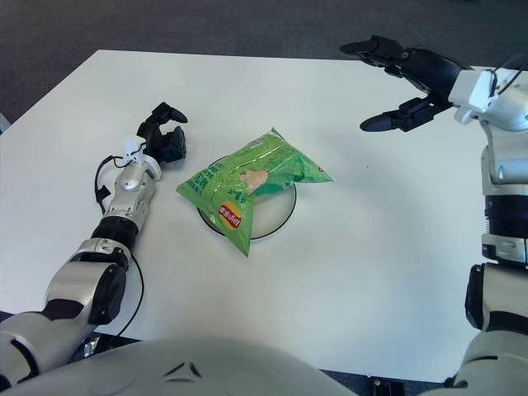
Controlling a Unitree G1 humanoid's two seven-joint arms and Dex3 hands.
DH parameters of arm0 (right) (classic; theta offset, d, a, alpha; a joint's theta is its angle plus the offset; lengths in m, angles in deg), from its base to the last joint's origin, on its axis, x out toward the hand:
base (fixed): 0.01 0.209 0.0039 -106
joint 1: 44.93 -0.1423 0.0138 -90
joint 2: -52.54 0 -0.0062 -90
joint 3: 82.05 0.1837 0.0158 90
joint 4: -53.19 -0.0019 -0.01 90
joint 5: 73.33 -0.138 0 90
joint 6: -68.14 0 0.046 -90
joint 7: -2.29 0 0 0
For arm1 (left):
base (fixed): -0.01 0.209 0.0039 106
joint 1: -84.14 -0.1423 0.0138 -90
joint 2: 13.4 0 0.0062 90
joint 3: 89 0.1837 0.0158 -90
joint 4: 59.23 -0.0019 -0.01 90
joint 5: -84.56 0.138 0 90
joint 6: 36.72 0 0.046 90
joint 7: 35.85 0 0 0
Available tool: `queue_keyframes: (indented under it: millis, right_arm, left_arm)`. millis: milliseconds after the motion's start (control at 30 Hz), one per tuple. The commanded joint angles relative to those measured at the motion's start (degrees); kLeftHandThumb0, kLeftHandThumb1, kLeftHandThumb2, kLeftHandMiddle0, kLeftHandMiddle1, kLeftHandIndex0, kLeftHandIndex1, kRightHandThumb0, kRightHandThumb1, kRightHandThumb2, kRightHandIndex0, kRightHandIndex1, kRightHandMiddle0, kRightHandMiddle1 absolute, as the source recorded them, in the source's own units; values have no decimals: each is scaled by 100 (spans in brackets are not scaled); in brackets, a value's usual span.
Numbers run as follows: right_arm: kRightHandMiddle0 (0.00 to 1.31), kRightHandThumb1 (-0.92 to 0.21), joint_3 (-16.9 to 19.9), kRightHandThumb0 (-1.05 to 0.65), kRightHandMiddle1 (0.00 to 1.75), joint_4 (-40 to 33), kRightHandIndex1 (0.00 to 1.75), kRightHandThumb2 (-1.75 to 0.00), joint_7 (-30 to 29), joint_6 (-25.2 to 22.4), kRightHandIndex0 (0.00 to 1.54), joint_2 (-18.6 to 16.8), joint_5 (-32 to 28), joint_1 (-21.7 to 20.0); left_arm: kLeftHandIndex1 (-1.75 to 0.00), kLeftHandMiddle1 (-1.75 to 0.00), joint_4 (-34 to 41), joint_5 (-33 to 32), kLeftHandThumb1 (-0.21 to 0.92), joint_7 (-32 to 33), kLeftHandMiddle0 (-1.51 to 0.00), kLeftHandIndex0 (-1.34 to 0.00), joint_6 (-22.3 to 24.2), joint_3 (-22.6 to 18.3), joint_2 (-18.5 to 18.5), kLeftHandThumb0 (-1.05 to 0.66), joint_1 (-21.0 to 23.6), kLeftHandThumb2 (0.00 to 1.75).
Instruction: Put the snack into the plate.
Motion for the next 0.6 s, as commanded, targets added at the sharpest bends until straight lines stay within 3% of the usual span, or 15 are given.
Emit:
queue_keyframes:
  millis: [0,67,200,233,300,333,433,567]
  right_arm:
    - [0,-76,154,-94,48,984,4,-26,-724,494,19,-375,193,192]
    - [0,-80,248,-90,50,1572,6,-28,-1039,785,23,-582,137,152]
    - [0,-87,644,-74,64,1419,14,-32,-1703,585,38,-1230,-332,392]
    - [0,-88,771,-72,69,1252,21,-33,-1975,512,39,-1449,-425,562]
    - [0,-90,947,-66,93,936,55,-40,-2393,369,37,-1783,-541,840]
    - [0,-91,987,-65,100,816,63,-42,-2518,316,36,-1878,-558,929]
    - [0,-91,1223,-58,139,227,96,-51,-3024,-262,35,-2303,-821,1237]
    - [16,-91,1418,-41,165,-579,118,-53,-3559,-1274,43,-2720,-1074,1543]
  left_arm:
    - [-175,-175,-318,78,48,-6,-125,-49,-65,32,-44,-43,-483,112]
    - [-175,-175,-316,83,49,-10,-125,-48,-82,38,-41,-43,-496,110]
    - [-175,-175,-309,97,51,-7,-124,-46,-99,55,-50,-42,-510,107]
    - [-175,-175,-310,91,51,1,-124,-46,-112,52,-61,-42,-508,107]
    - [-175,-175,-314,78,51,6,-125,-47,-120,49,-73,-42,-503,108]
    - [-175,-175,-315,73,51,5,-125,-47,-118,47,-76,-42,-501,108]
    - [-175,-175,-315,77,50,52,-125,-47,-148,46,-106,-42,-503,109]
    - [-175,-175,-308,83,49,86,-125,-48,-154,45,-129,-43,-499,110]
